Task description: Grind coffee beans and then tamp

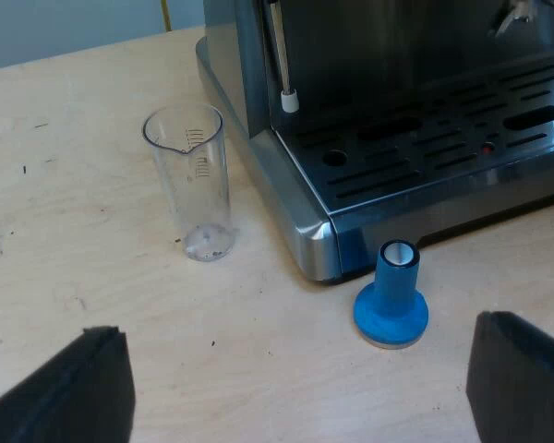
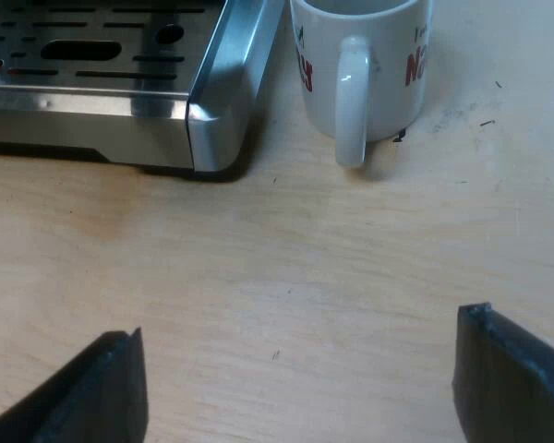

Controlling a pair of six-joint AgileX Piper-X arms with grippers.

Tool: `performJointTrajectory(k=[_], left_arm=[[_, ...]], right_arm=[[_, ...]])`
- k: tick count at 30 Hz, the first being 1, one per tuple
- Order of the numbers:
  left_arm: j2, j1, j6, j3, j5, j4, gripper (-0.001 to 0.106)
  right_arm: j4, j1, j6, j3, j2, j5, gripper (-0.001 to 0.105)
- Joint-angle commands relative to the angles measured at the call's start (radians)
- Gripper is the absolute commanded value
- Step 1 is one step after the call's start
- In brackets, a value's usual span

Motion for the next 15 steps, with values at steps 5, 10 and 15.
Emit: performJointTrajectory(k=[5, 10, 15], left_arm=[[-0.039, -0.001, -0.001, -0.002, 0.005, -0.011, 0.082], [-0.037, -0.001, -0.001, -0.002, 0.005, -0.011, 0.082], [-0.035, -0.001, -0.001, -0.002, 0.019, -0.011, 0.082]], right_arm=[[-0.005, -0.004, -0.003, -0.002, -0.045, 0.001, 0.070], [-0.006, -0.004, -0.003, -0.002, -0.045, 0.001, 0.070], [-0.006, -0.004, -0.003, -0.018, -0.045, 0.001, 0.070]])
